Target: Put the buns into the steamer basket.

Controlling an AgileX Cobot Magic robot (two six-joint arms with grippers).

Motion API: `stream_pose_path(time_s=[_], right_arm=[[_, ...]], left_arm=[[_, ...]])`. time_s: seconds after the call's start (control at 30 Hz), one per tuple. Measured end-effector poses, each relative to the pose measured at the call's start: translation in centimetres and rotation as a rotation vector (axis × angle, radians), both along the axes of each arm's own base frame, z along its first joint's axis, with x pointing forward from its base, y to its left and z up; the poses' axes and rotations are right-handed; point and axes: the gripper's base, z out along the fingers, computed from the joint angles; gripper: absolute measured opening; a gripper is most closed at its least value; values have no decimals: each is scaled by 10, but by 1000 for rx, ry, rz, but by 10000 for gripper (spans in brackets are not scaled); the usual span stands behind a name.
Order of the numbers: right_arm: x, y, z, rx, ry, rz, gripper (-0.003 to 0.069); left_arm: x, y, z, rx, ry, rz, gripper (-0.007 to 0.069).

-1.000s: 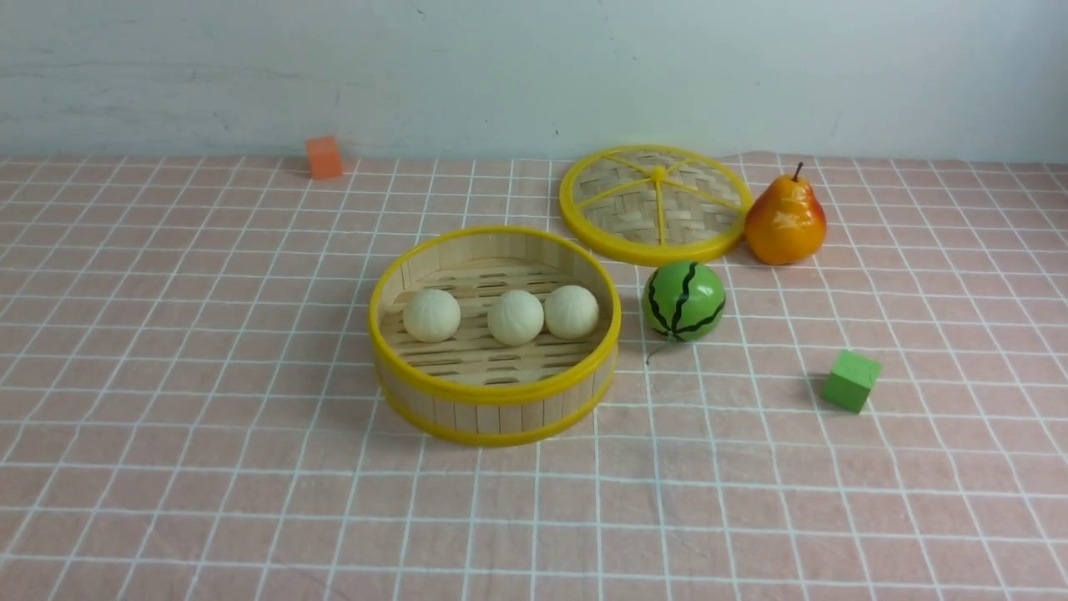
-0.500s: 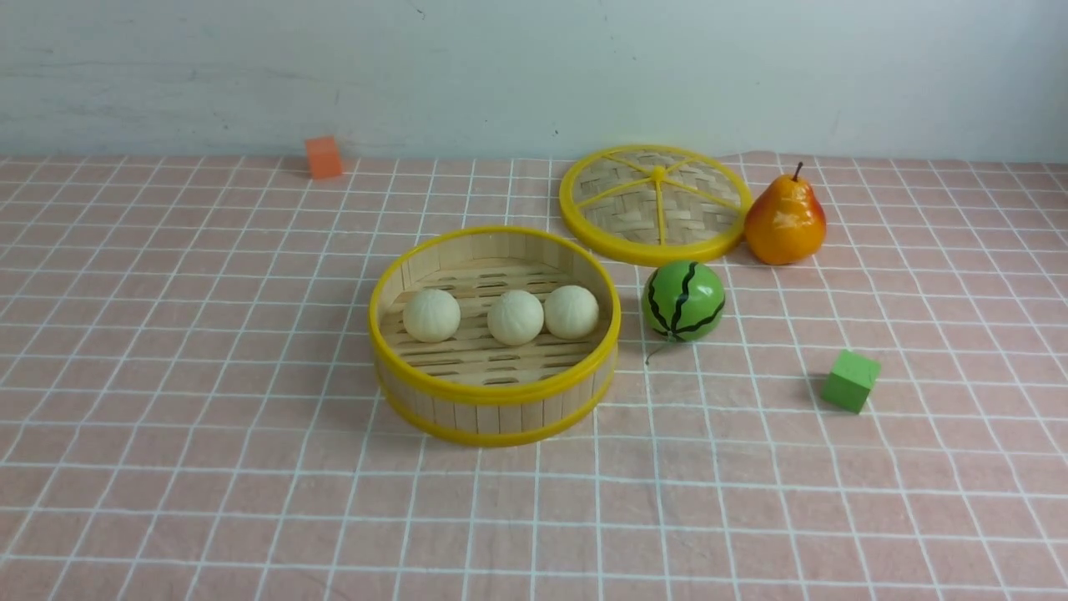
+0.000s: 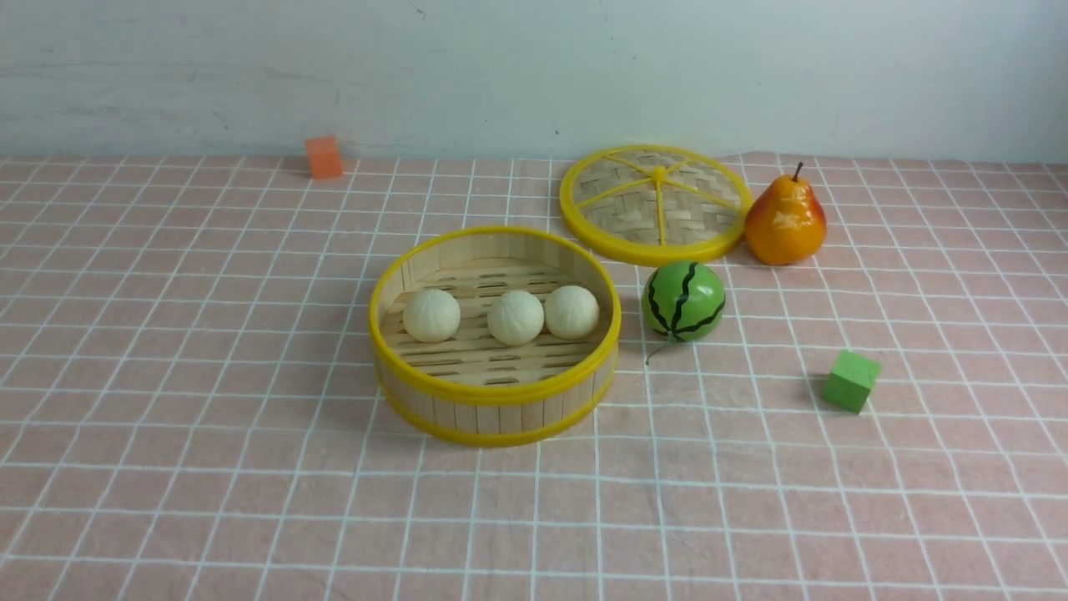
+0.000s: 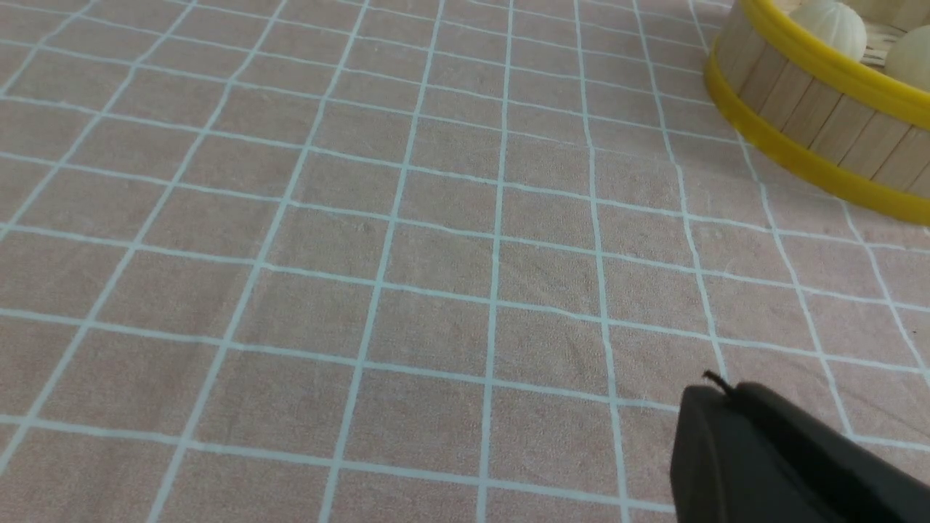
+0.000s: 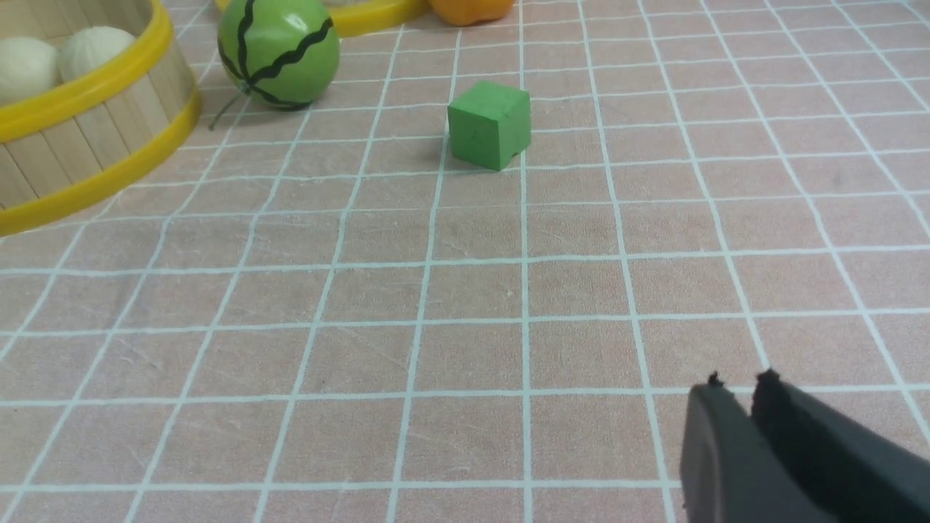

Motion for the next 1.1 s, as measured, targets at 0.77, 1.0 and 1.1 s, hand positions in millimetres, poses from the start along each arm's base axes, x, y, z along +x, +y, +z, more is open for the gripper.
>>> stream_pose_path(time_s=[0.77,1.0,1.1], right_arm=[[0,0,0,-1,0,0,89],[0,0,0,-1,0,0,99],[0,0,0,-1,0,0,105]], left_arm=[[0,0,0,0,0,0,-3],[0,0,0,0,0,0,-3],[0,0,0,0,0,0,-3]])
